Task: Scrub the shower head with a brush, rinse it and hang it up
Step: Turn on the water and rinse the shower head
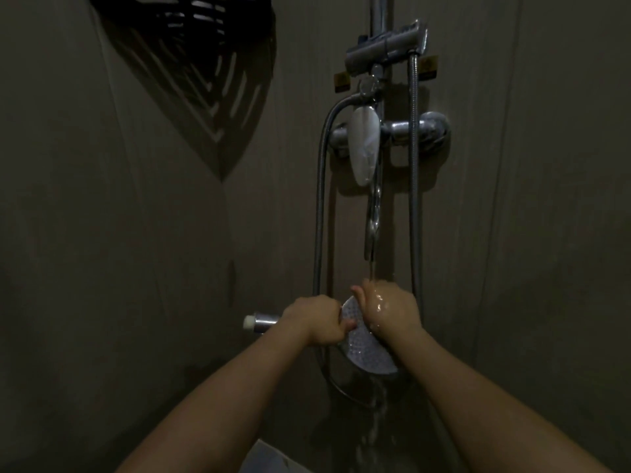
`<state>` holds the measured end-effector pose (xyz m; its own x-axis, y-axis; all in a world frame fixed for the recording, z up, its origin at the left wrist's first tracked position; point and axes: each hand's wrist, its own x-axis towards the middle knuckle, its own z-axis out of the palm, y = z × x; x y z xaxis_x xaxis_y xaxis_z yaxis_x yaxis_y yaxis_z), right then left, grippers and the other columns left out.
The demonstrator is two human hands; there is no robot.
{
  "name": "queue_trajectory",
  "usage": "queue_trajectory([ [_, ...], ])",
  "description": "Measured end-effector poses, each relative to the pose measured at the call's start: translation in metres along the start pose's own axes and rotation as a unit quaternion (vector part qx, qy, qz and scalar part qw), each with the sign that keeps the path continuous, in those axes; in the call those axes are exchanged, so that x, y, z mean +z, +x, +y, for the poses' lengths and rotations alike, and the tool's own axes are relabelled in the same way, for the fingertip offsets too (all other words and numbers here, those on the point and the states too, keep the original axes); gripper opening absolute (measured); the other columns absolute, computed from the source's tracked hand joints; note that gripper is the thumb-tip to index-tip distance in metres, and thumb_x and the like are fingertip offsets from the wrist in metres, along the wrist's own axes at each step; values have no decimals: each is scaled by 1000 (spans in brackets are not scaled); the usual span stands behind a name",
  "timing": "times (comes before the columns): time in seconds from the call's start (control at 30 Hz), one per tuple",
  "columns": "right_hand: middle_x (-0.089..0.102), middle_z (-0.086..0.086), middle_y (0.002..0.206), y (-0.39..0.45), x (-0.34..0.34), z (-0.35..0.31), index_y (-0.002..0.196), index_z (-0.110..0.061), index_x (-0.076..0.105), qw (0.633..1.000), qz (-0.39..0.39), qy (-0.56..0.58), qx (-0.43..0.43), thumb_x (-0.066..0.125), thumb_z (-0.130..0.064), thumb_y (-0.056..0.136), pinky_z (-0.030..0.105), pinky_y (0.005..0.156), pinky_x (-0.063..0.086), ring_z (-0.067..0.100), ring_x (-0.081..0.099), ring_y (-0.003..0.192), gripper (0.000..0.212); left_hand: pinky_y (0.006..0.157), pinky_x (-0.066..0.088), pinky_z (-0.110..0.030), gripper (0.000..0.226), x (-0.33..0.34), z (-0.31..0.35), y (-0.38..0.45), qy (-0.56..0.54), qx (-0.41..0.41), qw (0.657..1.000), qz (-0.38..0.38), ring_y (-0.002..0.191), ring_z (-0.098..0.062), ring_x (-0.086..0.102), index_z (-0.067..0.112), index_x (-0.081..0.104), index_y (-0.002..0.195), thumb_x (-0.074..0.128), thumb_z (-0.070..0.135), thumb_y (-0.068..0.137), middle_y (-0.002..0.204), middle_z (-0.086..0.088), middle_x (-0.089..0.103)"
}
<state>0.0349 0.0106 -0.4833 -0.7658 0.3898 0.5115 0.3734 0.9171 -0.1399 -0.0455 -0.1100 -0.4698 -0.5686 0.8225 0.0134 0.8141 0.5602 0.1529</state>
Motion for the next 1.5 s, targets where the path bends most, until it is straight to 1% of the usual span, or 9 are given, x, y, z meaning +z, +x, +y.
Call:
queue_trajectory([
  [0.2, 60, 7, 112, -1, 9, -12, 111, -18, 54, 997, 61, -37, -41, 34, -47, 94, 38, 93, 38, 24, 53, 108, 39, 62, 40, -25, 24, 2, -8, 2, -83, -7, 996, 40, 70, -9, 55, 31, 46, 72, 42, 46, 91, 74, 7, 55],
  [0.4, 68, 8, 102, 11, -2, -12, 107, -15, 60, 999, 31, -17, -16, 29, -46, 98, 26, 66, 34, 23, 65, 91, 45, 77, 51, -37, 34, 8, -10, -2, -7, 4, 999, 36, 83, -22, 61, 20, 56, 91, 43, 52, 90, 88, -4, 61],
  [0.57, 55, 8, 125, 1, 7, -12, 122, -19, 48, 998, 34, -40, -36, 37, -53, 90, 41, 95, 36, 26, 48, 118, 48, 82, 50, -36, 35, 6, -17, 5, -67, -18, 996, 64, 91, -22, 62, 20, 59, 102, 44, 49, 89, 102, -5, 65],
  [0.73, 64, 15, 110, 17, 2, 3, 117, -14, 55, 1000, 5, -4, 11, 30, -39, 99, 34, 74, 46, 29, 63, 98, 40, 77, 48, -32, 35, 13, -16, 6, -69, -17, 996, 60, 85, -19, 59, 19, 57, 100, 44, 50, 90, 93, -4, 61],
  [0.87, 66, 20, 102, 16, 8, 14, 106, -4, 57, 951, 67, 254, 161, 41, -31, 97, 37, 75, 52, 33, 64, 89, 33, 75, 50, -33, 33, 26, -28, 11, -151, -43, 983, 92, 87, -19, 61, 22, 59, 100, 47, 50, 89, 97, -2, 64],
  [1.0, 54, -4, 113, 0, 20, 5, 122, -17, 44, 884, -15, 445, 142, 71, -24, 79, 26, 76, 52, 13, 56, 102, 50, 83, 55, -43, 23, 32, -36, 14, -266, -69, 952, 136, 87, -19, 66, 25, 59, 93, 49, 45, 90, 96, -3, 69],
  [1.17, 57, -5, 93, -8, 22, 14, 104, -20, 52, 857, 25, 489, 162, 40, -24, 99, 14, 61, 42, 20, 61, 101, 15, 84, 55, -42, 24, 52, -33, 15, -326, -85, 933, 125, 88, -21, 66, 21, 61, 93, 50, 42, 90, 96, -6, 69],
  [1.33, 61, 3, 109, -26, 26, -3, 117, -18, 50, 664, -91, 704, 234, 57, -25, 90, 27, 78, 49, 17, 60, 95, 29, 87, 47, -29, 29, 59, -1, 23, -525, -126, 813, 216, 101, -21, 61, 4, 58, 118, 51, 19, 94, 117, -13, 64],
  [1.5, 66, 7, 83, -48, 53, -6, 97, -13, 60, 647, -236, 685, 237, 52, -8, 92, 23, 56, 53, 13, 64, 68, 11, 100, 46, -40, 27, 52, 32, 27, -716, -156, 651, 200, 110, -28, 58, 8, 53, 121, 49, 14, 94, 118, -11, 61],
])
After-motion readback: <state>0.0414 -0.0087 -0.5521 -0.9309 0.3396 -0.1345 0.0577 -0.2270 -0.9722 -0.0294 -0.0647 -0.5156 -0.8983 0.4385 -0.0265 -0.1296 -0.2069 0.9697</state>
